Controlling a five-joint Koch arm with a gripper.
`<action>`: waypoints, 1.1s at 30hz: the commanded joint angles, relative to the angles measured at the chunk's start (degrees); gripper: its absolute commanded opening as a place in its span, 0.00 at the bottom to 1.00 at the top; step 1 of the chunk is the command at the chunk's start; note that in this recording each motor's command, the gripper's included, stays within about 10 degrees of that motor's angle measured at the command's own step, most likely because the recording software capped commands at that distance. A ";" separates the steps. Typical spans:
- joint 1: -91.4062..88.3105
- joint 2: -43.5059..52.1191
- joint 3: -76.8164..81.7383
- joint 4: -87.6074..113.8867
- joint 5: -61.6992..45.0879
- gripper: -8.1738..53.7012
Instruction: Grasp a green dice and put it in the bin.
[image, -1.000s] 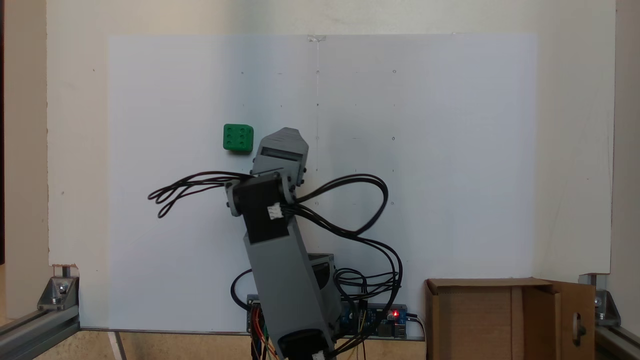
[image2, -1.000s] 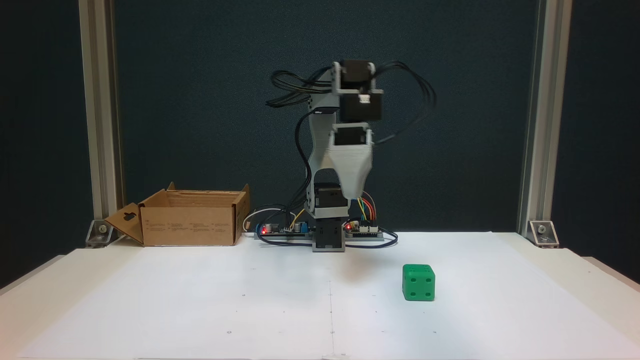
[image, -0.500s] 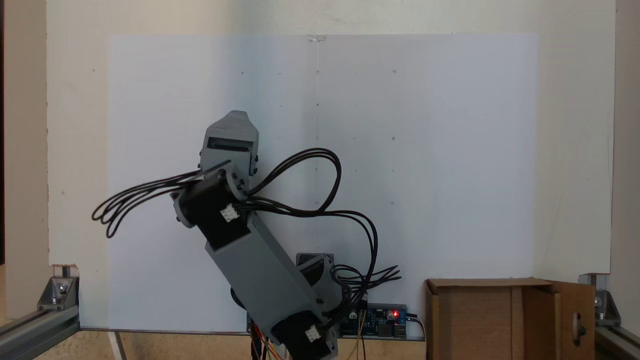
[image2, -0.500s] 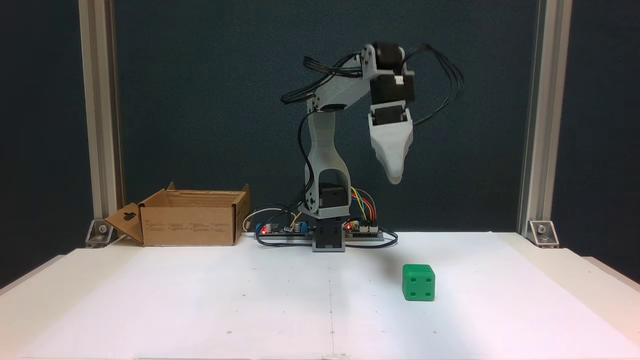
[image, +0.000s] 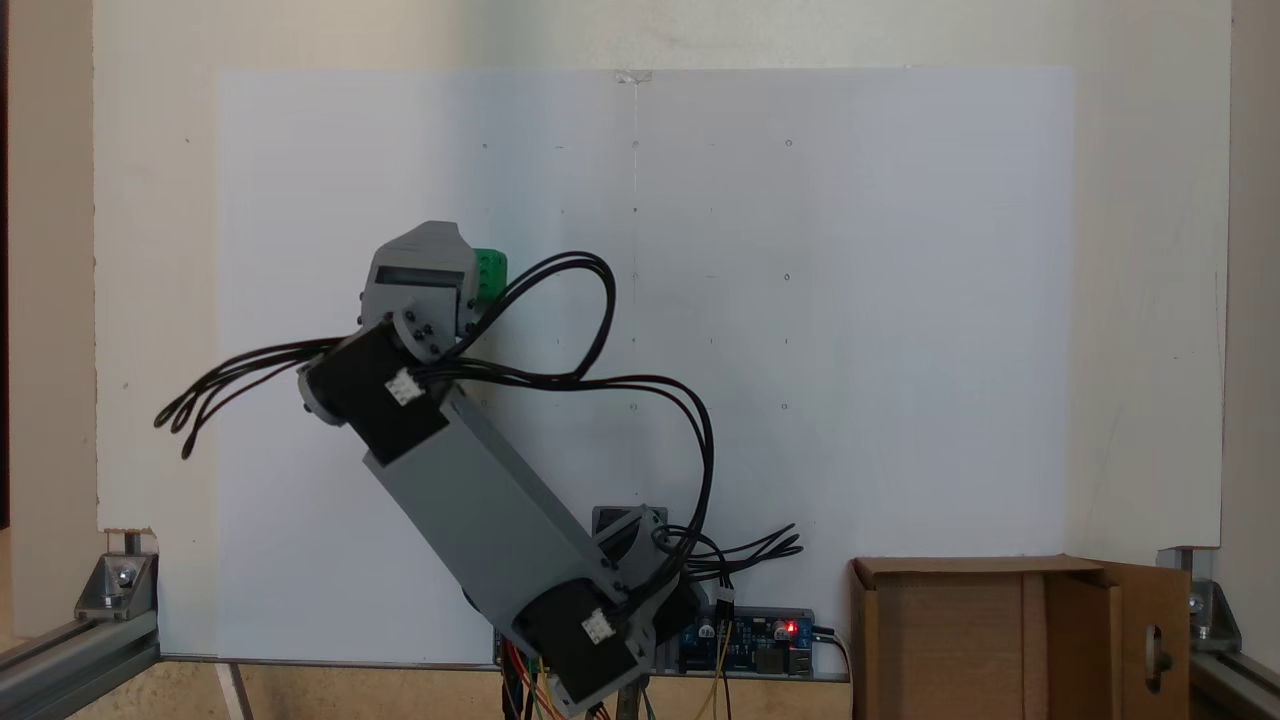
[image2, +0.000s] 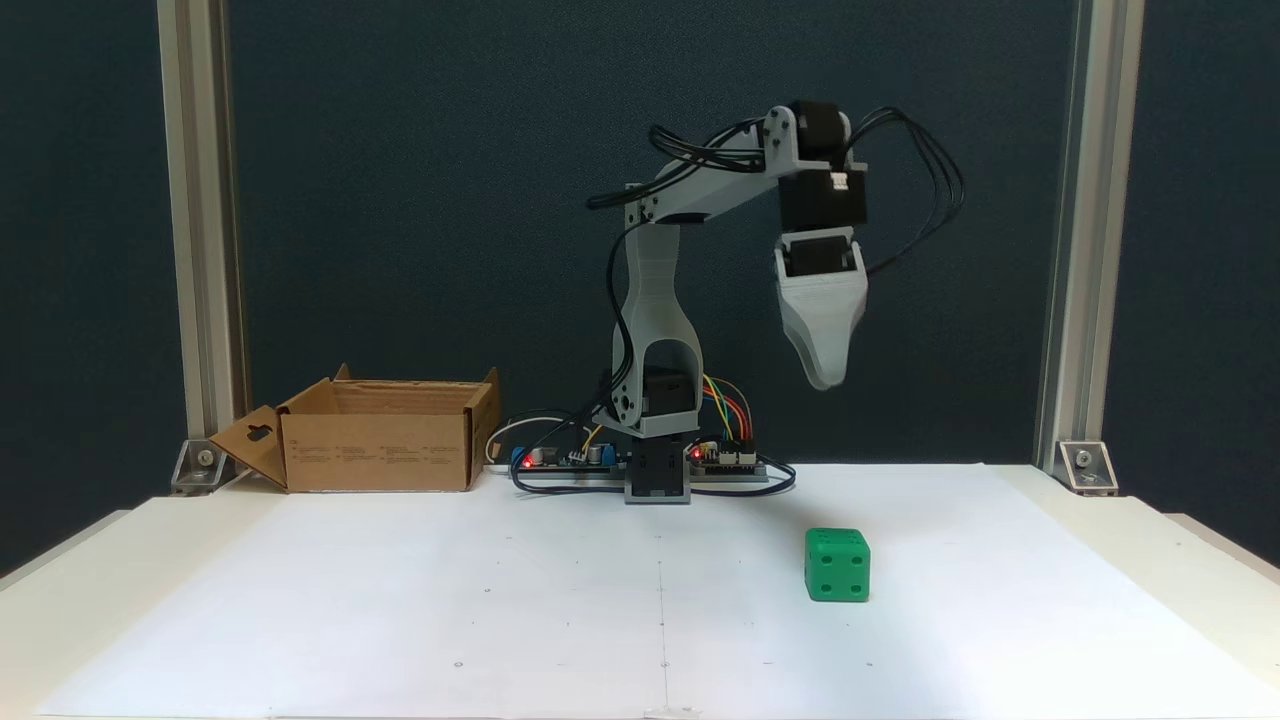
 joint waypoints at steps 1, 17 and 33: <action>-0.53 -0.26 -3.87 2.90 4.75 0.77; -0.44 -2.72 -3.87 2.81 4.75 0.81; -0.44 -7.65 -3.78 3.08 4.75 0.84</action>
